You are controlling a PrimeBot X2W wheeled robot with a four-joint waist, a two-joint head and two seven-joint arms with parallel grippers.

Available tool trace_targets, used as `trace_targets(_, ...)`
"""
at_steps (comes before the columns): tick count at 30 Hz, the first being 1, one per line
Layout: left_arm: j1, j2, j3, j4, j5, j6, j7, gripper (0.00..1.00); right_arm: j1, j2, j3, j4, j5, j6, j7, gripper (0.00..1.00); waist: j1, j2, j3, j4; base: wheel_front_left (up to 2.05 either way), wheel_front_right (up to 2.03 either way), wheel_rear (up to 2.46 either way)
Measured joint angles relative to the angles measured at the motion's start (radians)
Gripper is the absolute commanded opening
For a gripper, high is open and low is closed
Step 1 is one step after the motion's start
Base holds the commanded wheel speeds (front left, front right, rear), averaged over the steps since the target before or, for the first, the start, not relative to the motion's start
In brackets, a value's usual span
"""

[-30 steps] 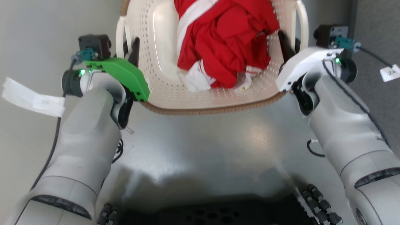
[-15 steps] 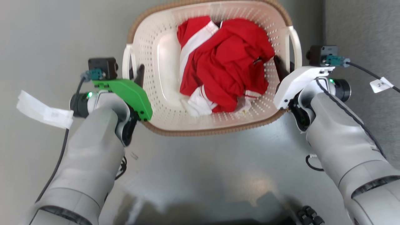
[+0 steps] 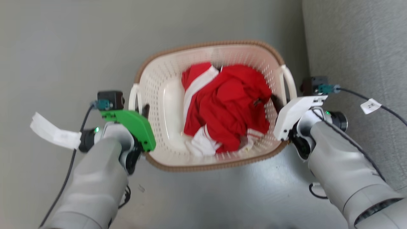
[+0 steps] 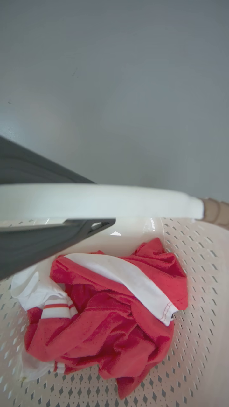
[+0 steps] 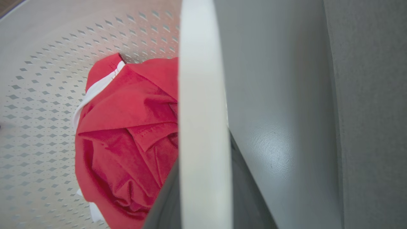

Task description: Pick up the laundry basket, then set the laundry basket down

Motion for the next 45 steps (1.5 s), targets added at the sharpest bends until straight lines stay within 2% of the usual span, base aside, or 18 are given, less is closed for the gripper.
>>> trace_targets(27, 0.227, -0.002, -0.061, 0.042, -0.11, -0.003, 0.119, 0.0, 0.218, 0.003, 0.149, -0.009, 0.126, -0.009, 0.144, 0.0, -0.0001, 0.0, -0.359, -0.03, 0.0, 0.0, 0.0)
trace_targets(33, 0.232, -0.001, -0.068, 0.042, -0.12, -0.003, 0.127, 0.0, 0.219, 0.001, 0.162, -0.01, 0.146, -0.009, 0.16, 0.0, 0.0, 0.0, -0.396, -0.038, 0.0, 0.0, 0.0)
trace_targets(45, 0.232, 0.0, -0.082, 0.048, -0.132, -0.003, 0.136, 0.0, 0.221, -0.001, 0.184, -0.01, 0.171, -0.011, 0.169, 0.0, -0.0001, 0.0, -0.402, -0.041, 0.0, 0.0, 0.0)
